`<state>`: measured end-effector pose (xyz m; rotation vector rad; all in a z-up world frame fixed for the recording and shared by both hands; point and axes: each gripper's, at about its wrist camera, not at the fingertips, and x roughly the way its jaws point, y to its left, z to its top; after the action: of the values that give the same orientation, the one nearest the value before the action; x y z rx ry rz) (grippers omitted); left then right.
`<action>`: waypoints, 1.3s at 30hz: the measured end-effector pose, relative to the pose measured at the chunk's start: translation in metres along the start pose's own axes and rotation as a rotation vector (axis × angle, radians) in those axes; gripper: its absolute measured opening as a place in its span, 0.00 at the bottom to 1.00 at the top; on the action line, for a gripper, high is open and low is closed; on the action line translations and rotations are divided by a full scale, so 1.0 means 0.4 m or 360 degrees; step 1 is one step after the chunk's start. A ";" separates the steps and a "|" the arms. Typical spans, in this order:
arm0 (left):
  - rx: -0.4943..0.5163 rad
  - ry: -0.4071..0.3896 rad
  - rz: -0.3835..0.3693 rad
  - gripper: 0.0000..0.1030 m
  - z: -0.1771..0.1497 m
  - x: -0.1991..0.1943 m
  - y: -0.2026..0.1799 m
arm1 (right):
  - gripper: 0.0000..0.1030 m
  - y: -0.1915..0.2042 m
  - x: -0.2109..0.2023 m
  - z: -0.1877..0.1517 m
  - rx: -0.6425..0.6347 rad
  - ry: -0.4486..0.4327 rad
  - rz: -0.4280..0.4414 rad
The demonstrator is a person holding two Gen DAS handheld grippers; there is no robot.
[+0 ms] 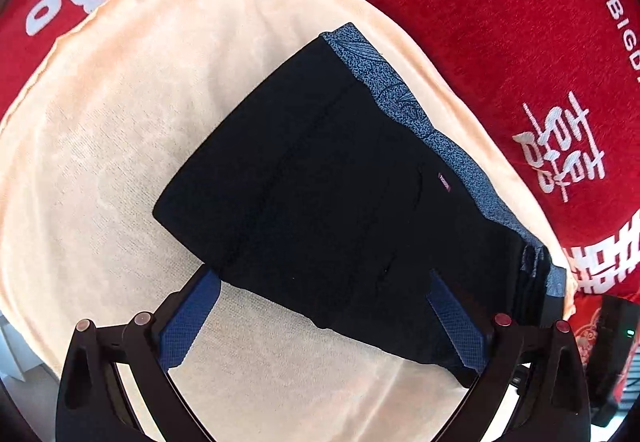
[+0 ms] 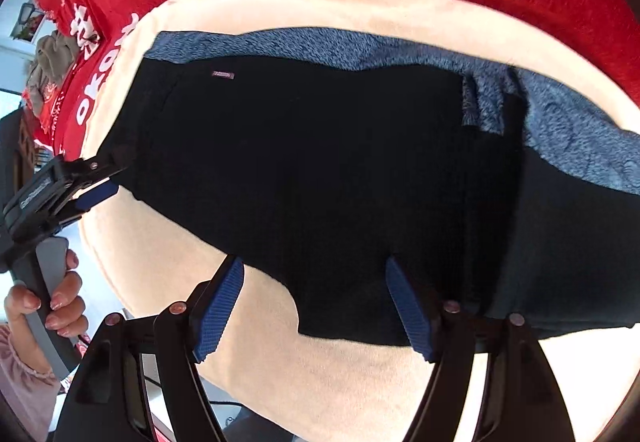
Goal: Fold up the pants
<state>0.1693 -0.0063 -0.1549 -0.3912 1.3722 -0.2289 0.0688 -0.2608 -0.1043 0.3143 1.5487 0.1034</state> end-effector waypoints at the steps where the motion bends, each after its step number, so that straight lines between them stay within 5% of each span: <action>1: -0.0003 -0.0002 -0.0014 1.00 0.001 0.001 0.003 | 0.75 -0.006 0.010 0.000 0.0017 0.0006 0.0004; 15: -0.0166 -0.0071 -0.0227 1.00 0.024 0.007 0.026 | 0.79 0.002 0.018 -0.011 -0.0022 -0.0034 0.0026; 20: 0.0020 -0.0252 -0.0444 1.00 0.034 -0.077 -0.046 | 0.79 0.000 0.020 -0.017 -0.0032 -0.0047 0.0044; 23: 0.0093 -0.0176 -0.0286 1.00 0.052 -0.026 -0.062 | 0.79 0.004 0.021 -0.023 -0.0055 -0.0042 0.0023; 30: -0.0085 -0.0064 -0.0148 0.99 0.051 0.033 -0.001 | 0.80 0.005 0.022 -0.023 -0.0037 -0.0042 0.0033; 36: -0.0018 -0.0079 0.0111 0.74 0.046 0.037 -0.025 | 0.80 -0.002 0.021 -0.005 0.0013 0.0010 0.0053; 39: -0.0037 -0.0057 0.0112 0.73 0.045 0.036 -0.019 | 0.80 -0.010 0.023 -0.002 0.0026 0.0016 0.0060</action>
<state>0.1901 -0.0163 -0.1621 -0.3642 1.3521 -0.1478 0.0676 -0.2621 -0.1144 0.3561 1.5547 0.1222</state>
